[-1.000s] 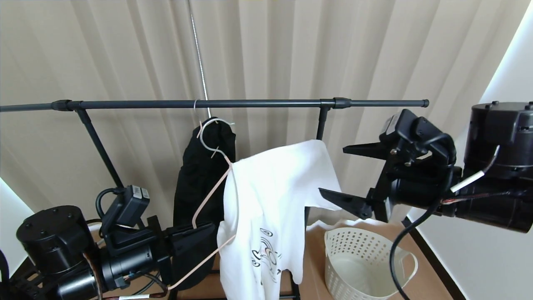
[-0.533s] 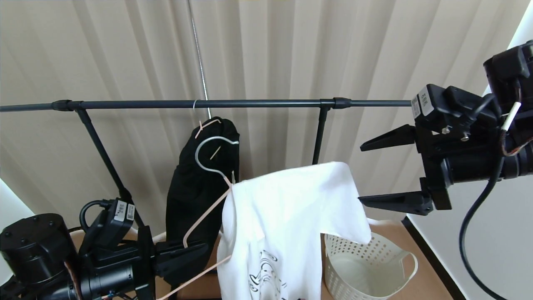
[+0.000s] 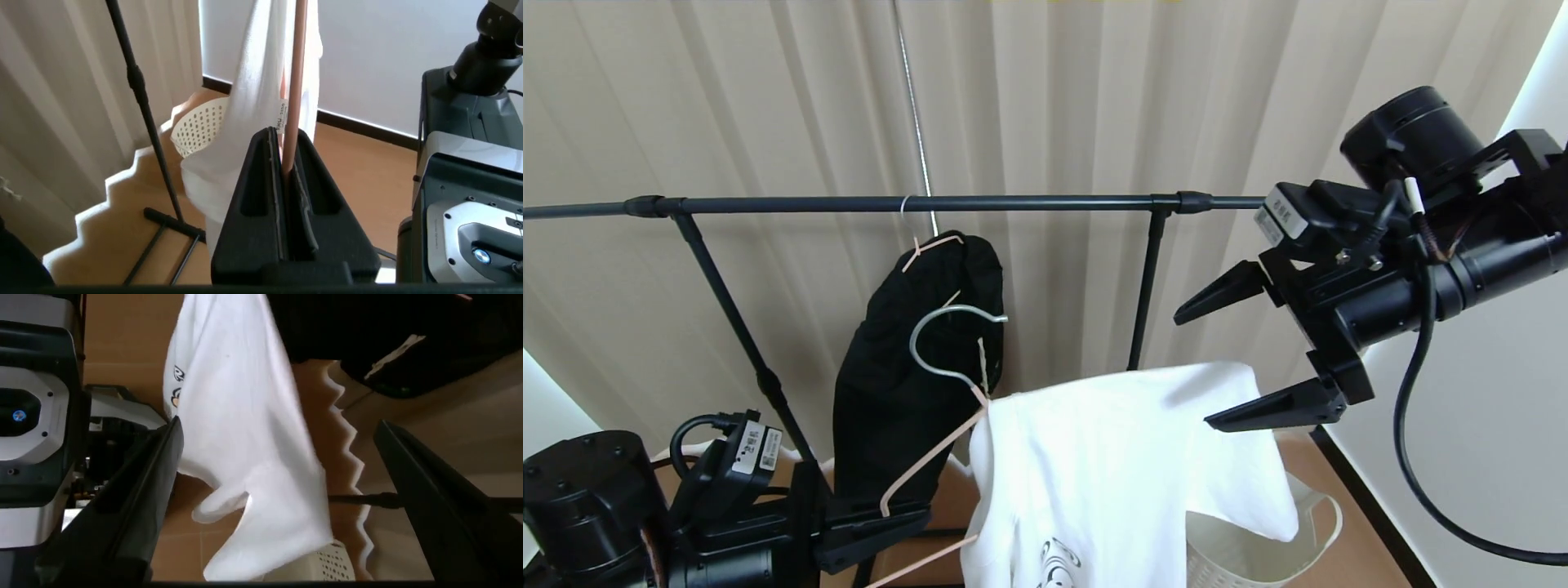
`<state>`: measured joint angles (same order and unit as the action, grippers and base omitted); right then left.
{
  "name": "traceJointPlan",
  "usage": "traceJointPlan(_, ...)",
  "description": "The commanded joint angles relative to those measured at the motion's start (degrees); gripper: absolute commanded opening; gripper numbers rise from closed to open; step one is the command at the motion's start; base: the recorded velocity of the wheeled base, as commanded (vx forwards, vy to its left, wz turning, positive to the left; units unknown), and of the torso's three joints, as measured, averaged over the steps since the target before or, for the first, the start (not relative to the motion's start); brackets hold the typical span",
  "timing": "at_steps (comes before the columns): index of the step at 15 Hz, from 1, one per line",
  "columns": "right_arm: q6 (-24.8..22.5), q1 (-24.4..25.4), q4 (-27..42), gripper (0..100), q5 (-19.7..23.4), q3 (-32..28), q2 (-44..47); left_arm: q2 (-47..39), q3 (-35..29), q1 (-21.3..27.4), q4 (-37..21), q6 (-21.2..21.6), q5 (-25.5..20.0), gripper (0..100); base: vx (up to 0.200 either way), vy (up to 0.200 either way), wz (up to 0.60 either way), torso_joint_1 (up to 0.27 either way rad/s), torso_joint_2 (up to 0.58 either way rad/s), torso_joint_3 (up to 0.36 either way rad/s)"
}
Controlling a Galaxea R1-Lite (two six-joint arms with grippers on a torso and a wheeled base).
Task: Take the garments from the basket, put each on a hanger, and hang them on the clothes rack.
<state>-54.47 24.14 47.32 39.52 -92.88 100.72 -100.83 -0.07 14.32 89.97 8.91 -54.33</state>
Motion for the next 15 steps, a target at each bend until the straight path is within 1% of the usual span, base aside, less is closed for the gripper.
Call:
traceJointPlan(1,0.2,2.3,0.1,100,-0.1,0.0,2.6,-0.1,0.1,0.4,0.0,0.2,-0.2,0,0.0,0.0,0.0,0.0,0.0,0.0)
traceJointPlan(3,0.3,3.3,0.0,100,-0.1,-0.2,3.1,-0.1,0.1,1.1,0.0,0.3,-0.2,0,0.0,0.0,0.0,0.0,0.0,0.0)
traceJointPlan(4,1.1,4.8,0.0,100,-0.3,-0.5,4.0,-0.2,0.1,1.5,0.0,0.7,-0.2,0,0.0,0.0,0.0,0.0,0.0,0.0)
traceJointPlan(5,1.7,5.7,0.3,100,-1.6,-1.2,4.2,-0.2,0.1,1.7,0.0,0.7,-0.2,0,0.0,0.0,0.0,0.0,0.0,0.0)
traceJointPlan(6,2.6,7.2,1.5,100,-4.3,-2.1,4.2,-0.2,0.1,1.8,0.0,0.7,-0.2,0,0.0,0.0,0.0,0.0,0.0,0.0)
traceJointPlan(7,3.8,7.9,2.6,100,-5.6,-3.3,4.3,-0.2,0.1,1.9,0.0,0.7,-0.2,0,0.0,0.0,0.0,0.0,0.0,0.0)
traceJointPlan(8,6.4,9.0,4.3,100,-6.0,-6.2,5.5,-0.2,0.1,2.3,0.0,0.8,-0.2,0,0.0,0.0,0.0,0.0,0.0,0.0)
traceJointPlan(11,6.6,9.9,4.4,100,-6.2,-7.9,7.8,-0.1,0.1,3.1,0.0,0.9,-0.2,0,0.0,0.0,0.0,0.0,0.0,0.0)
traceJointPlan(13,6.5,10.3,4.3,100,-8.2,-7.9,9.1,0.0,0.1,3.1,0.0,1.0,-0.1,0,0.0,0.0,0.0,0.0,0.0,0.0)
traceJointPlan(15,6.5,10.3,4.4,100,-8.9,-8.5,9.3,0.0,0.1,3.0,0.0,1.0,-0.1,0,0.0,0.0,0.0,0.0,0.0,0.0)
